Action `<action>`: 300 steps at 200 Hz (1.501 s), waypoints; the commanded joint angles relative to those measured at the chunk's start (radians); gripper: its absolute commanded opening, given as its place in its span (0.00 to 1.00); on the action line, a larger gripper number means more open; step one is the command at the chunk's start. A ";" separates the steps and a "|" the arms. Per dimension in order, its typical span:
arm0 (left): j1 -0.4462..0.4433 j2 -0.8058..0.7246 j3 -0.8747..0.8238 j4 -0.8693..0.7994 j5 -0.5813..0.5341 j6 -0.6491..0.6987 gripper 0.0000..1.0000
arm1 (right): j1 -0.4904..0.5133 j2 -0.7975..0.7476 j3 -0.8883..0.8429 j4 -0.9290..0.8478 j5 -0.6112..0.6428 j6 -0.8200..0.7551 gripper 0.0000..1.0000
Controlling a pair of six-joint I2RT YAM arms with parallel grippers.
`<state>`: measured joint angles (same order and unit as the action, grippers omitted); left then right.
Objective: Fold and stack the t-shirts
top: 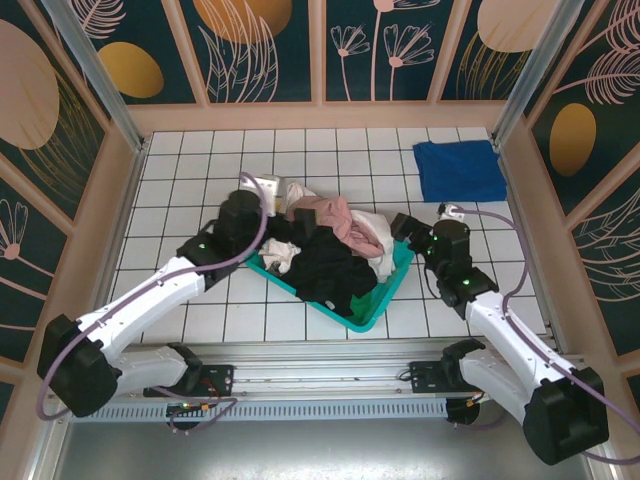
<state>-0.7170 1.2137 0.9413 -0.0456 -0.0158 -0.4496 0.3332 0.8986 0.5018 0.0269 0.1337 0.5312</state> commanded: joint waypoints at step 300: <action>0.369 0.168 0.183 -0.172 -0.037 0.136 0.87 | 0.326 0.558 0.287 0.120 -0.140 0.150 0.80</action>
<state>-0.3206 1.5173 1.1347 -0.1066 -0.1493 -0.4751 0.6651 1.4654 0.7403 0.1791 -0.0532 0.6731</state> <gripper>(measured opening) 0.847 0.762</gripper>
